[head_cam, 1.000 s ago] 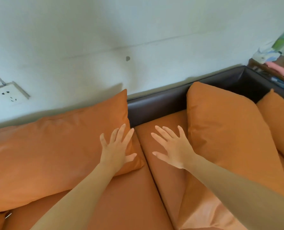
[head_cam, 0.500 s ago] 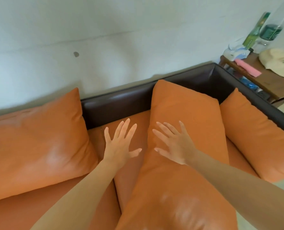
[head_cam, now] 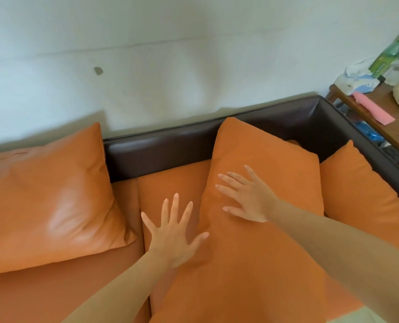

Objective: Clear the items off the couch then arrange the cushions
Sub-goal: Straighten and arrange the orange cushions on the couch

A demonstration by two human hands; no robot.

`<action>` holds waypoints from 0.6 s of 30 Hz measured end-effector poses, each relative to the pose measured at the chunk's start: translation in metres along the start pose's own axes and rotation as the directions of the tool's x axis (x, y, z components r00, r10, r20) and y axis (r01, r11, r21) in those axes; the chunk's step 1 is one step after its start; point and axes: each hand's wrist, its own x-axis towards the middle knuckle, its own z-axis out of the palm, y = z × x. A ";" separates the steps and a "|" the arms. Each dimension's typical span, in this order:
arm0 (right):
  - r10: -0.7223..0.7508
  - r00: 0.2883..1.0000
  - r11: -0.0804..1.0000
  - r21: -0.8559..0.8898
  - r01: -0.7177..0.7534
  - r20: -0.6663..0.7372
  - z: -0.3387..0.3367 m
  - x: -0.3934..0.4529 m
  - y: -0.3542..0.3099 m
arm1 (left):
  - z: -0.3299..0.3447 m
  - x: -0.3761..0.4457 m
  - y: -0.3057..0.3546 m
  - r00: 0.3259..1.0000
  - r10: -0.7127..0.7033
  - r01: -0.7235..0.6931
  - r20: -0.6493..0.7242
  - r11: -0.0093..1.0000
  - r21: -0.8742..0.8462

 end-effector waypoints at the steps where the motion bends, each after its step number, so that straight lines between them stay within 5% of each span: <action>1: -0.075 0.997 0.997 0.001 0.075 0.019 0.005 0.008 0.009 | 0.006 -0.003 0.004 0.997 -0.062 0.063 0.055 0.998 -0.019; 9: -0.480 0.875 0.877 0.034 0.478 0.070 0.050 0.072 0.035 | 0.048 -0.013 0.049 0.910 -0.270 0.344 0.314 0.916 -0.209; 14: -0.544 0.838 0.836 0.107 0.537 0.040 0.072 0.068 0.043 | 0.067 -0.016 0.073 0.841 -0.345 0.525 0.416 0.704 -0.478; 18: -0.548 0.832 0.820 0.140 0.555 -0.093 0.085 0.063 0.050 | 0.065 -0.018 0.085 0.835 -0.328 0.531 0.442 0.694 -0.486</action>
